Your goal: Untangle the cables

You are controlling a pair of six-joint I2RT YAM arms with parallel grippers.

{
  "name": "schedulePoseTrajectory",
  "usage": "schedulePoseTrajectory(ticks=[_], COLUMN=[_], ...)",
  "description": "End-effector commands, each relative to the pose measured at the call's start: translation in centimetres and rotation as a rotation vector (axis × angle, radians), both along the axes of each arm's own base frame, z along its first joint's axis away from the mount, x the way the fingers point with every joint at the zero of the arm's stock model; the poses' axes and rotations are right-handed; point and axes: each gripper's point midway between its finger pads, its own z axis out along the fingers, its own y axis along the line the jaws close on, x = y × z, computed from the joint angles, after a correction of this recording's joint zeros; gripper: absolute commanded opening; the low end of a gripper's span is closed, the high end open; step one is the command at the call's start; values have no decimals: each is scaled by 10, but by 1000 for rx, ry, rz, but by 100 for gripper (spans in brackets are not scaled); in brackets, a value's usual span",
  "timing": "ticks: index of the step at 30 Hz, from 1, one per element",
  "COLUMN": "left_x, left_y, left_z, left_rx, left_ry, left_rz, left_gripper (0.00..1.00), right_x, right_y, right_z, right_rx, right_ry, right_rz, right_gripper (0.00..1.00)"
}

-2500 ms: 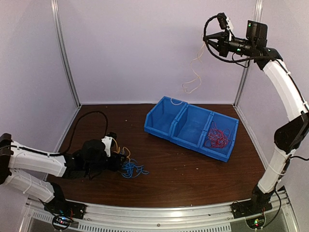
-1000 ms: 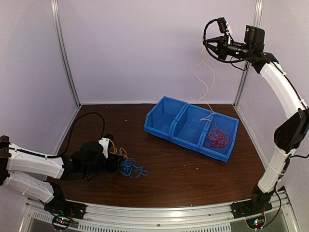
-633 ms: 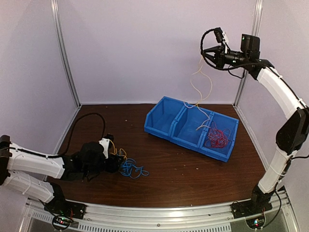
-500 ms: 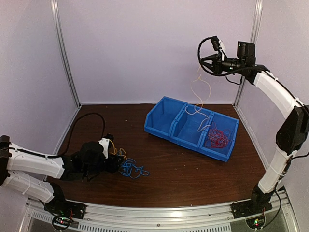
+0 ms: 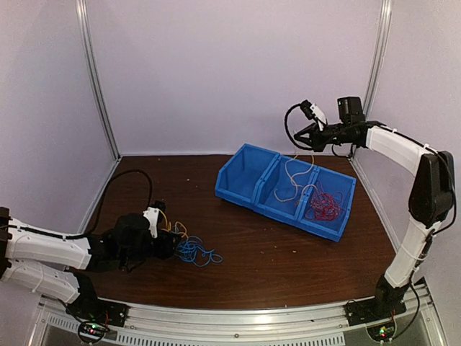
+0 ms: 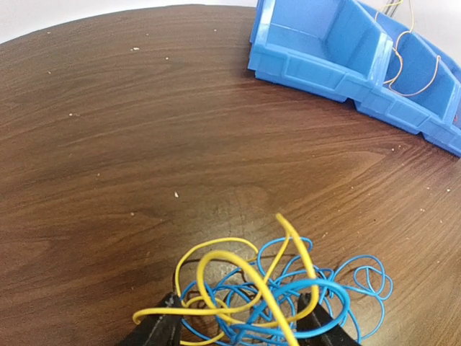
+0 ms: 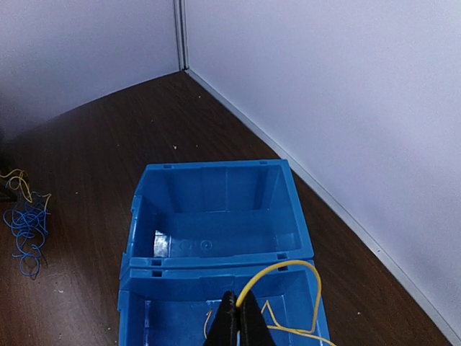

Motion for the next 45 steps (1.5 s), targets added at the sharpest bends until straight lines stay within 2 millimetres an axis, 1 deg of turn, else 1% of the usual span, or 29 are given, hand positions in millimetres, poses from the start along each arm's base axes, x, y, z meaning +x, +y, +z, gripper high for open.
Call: schedulePoseTrajectory(ticks=[1,4,8,11,14,15,19,20,22,25,27,30,32,35,37,41,44,45], left_x=[1,1,2,2,2,2,1,1,1,0,0,0,-1,-5,-5,-4,-5,-5], left_y=[2,2,0,-1,-2,-2,-1,0,1,2,2,-1,-5,-13,-9,3,11,12], left_z=[3,2,1,0,-1,-1,-1,-1,-1,-2,-2,3,10,27,38,54,58,58], left_rx=[-21,-24,-28,-26,-26,-27,-29,-29,-29,-32,-34,-37,-45,-64,-66,-59,-51,-48], left_ry=[-17,-16,-15,-14,-13,-11,-12,-12,-13,-13,-17,-23,-36,-66,-83,-118,-128,-128], left_rz=[21,22,18,15,12,12,13,14,16,19,18,5,-26,-85,-79,-36,-18,-17], left_gripper=[55,55,55,55,55,55,55,55,55,55,55,55,56,57,59,62,62,63], right_x=[-3,-8,-18,-24,-31,-32,-26,-27,-28,-28,-27,-31,-35,-43,-48,-51,-52,-49], right_y=[-12,-16,-14,-9,-2,0,-6,-7,-6,-6,-4,1,3,4,3,-7,-17,-20], right_z=[-57,-82,-102,-118,-135,-138,-146,-147,-138,-119,-105,-92,-91,-100,-105,-116,-119,-117], right_rx=[-139,-193,-214,-255,-326,-340,-382,-397,-401,-379,-349,-323,-329,-388,-412,-464,-545,-574], right_ry=[113,179,243,278,313,319,359,385,407,376,349,334,315,288,295,322,343,340], right_rz=[-17,-15,7,24,35,34,-36,-31,-21,-31,-45,-39,-37,-43,-37,-59,-61,-63], right_gripper=[0,0,0,0,12,16,31,34,34,35,38,42,44,48,48,48,48,48])
